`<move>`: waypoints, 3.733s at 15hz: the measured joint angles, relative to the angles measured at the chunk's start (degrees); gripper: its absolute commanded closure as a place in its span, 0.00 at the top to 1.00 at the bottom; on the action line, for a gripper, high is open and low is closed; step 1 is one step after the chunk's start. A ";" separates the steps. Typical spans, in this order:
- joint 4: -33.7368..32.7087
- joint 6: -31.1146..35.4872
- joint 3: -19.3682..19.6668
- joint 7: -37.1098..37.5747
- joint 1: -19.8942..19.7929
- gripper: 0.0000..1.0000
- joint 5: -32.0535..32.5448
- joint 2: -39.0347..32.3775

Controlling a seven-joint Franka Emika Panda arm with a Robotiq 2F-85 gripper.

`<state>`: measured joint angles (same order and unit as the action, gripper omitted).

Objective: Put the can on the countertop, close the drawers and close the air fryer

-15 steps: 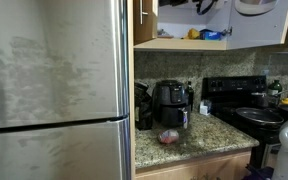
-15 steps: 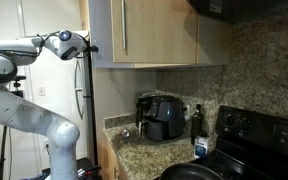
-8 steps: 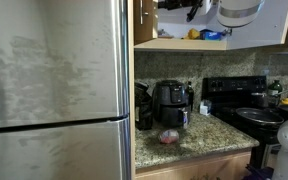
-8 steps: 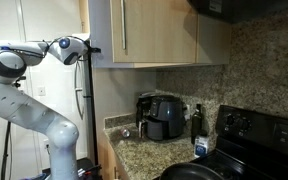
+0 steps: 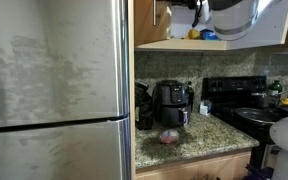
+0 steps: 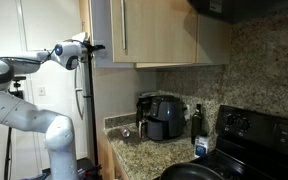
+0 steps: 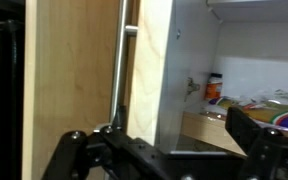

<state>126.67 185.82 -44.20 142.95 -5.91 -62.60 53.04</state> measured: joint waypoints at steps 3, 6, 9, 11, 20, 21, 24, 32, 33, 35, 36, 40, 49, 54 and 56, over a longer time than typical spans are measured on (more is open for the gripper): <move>3.07 -0.22 1.06 0.02 -5.25 1.00 -0.03 5.90; 6.95 -2.21 4.23 0.02 -10.49 1.00 0.03 11.65; 11.05 -6.29 9.12 -0.04 -16.22 1.00 1.20 16.17; 13.61 -9.57 13.01 -0.05 -20.45 1.00 3.48 18.04; 18.97 -40.11 24.25 6.17 -39.06 1.00 21.60 29.01; 18.93 -44.61 25.53 6.17 -42.10 1.00 22.19 32.64; 15.15 -48.50 31.18 6.29 -49.48 1.00 28.38 35.49; 9.98 -49.88 38.59 6.04 -57.07 1.00 29.69 33.09; 9.96 -49.80 38.99 6.17 -57.36 1.00 29.56 32.81; 9.97 -49.78 40.77 6.26 -58.99 1.00 28.67 31.76; 9.97 -49.78 41.80 6.26 -60.12 1.00 28.24 31.17; 10.11 -49.41 44.03 6.25 -63.72 1.00 26.47 29.59; 10.43 -48.66 39.07 6.23 -63.81 1.00 26.00 27.19; 9.78 -45.92 31.96 6.23 -68.84 1.00 21.52 22.65; 9.72 -45.40 32.28 6.39 -66.05 1.00 21.96 22.31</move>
<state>136.38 140.42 -11.93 149.34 -71.96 -40.63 75.35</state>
